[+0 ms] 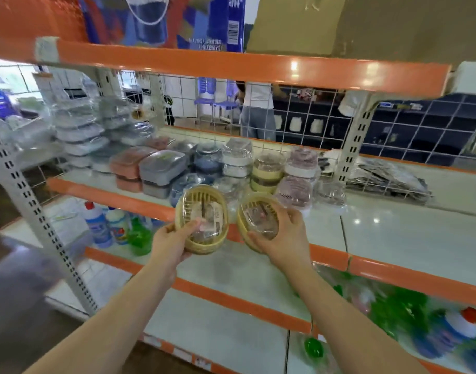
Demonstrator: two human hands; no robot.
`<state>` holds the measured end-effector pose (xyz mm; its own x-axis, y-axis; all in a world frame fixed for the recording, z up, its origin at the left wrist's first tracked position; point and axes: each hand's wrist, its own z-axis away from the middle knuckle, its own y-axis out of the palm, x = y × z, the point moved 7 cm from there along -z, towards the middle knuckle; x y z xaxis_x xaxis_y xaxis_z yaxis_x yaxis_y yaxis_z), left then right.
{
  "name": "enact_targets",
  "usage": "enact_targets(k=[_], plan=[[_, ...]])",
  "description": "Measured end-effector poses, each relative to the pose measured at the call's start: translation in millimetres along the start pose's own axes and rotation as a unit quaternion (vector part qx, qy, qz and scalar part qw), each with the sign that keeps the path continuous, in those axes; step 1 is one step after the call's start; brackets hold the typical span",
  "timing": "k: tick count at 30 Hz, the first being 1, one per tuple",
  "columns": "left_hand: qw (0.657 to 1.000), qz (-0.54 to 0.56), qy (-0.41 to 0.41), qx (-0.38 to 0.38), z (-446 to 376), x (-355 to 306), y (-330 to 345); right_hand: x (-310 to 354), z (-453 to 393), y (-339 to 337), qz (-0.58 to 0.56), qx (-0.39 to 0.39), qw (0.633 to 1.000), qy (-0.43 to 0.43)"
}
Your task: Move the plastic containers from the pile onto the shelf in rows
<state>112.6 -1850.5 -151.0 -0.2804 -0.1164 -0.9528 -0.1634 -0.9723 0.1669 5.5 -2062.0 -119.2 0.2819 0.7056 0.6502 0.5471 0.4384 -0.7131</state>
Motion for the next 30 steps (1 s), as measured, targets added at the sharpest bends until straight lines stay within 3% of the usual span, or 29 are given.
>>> enact_targets(k=[13, 19, 30], plan=[[0.999, -0.042, 0.018, 0.023, -103, -31, 26, 12, -59, 47, 0.125, -0.081, 0.989, 0.021], [0.996, -0.053, 0.009, 0.075, -138, -36, 41, 12, -65, 52, 0.167, -0.129, 0.976, 0.054], [0.976, -0.171, 0.023, 0.134, -172, -38, 53, 19, -66, 66, 0.199, -0.181, 0.960, 0.073]])
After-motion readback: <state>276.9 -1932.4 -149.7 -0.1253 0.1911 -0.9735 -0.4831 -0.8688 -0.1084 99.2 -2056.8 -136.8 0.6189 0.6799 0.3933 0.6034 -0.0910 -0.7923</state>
